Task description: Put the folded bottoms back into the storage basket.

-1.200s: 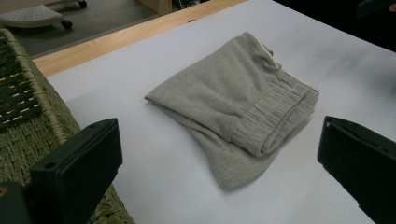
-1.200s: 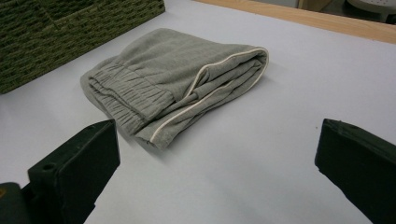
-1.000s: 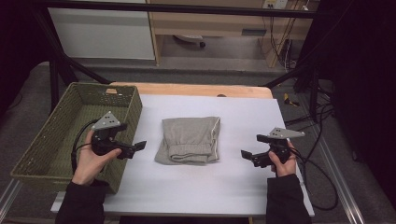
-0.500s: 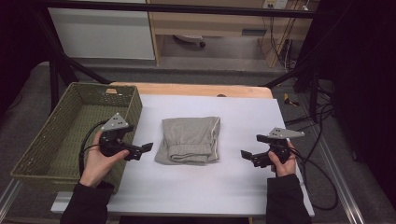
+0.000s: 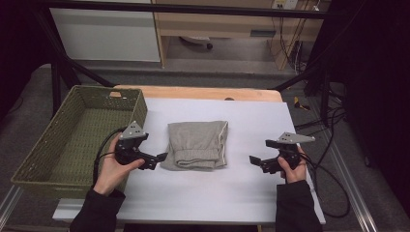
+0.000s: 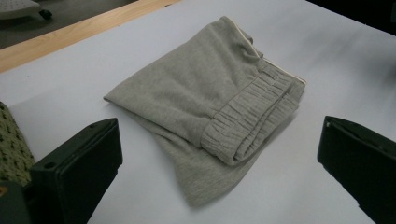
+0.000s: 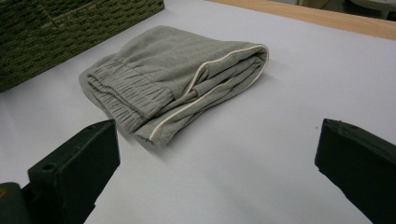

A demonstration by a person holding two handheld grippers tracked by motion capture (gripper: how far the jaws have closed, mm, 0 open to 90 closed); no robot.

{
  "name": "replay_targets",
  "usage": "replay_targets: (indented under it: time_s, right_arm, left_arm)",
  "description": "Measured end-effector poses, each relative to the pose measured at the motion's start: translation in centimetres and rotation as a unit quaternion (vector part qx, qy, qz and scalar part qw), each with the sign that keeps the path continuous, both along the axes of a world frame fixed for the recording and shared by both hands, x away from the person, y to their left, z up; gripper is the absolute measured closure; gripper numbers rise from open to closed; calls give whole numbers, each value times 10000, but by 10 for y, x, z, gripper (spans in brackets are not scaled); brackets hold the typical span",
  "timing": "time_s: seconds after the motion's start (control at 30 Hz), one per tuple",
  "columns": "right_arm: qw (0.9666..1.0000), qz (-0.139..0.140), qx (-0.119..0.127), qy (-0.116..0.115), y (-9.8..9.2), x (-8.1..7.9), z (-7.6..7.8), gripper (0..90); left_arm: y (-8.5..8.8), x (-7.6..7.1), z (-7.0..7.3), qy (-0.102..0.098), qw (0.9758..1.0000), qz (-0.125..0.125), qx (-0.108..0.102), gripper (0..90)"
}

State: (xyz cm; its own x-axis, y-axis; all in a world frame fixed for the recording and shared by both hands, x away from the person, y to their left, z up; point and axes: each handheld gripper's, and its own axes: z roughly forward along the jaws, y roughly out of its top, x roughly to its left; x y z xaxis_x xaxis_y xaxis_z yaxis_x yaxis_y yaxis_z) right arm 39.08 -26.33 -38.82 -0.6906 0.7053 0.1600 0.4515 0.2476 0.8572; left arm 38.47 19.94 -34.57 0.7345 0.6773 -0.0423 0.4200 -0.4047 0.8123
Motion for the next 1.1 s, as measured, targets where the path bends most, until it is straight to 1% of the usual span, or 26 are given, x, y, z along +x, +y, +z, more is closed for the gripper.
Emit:
replay_targets:
  time_s: [0.43, 0.73, 1.1]
  right_arm:
    - [10000, -4, -21, 34, 1, 0, -1, 7]
    - [10000, -7, -18, 52, 1, 1, -3, 6]
    - [10000, 2, -31, 63, 2, 2, -4, 6]
  left_arm:
    - [-14, 4, -13, 126, 9998, -32, 154, 0]
    - [-19, 9, -20, 144, 9997, 103, 150, 0]
    - [-27, 17, -23, 147, 9996, 189, 155, 0]
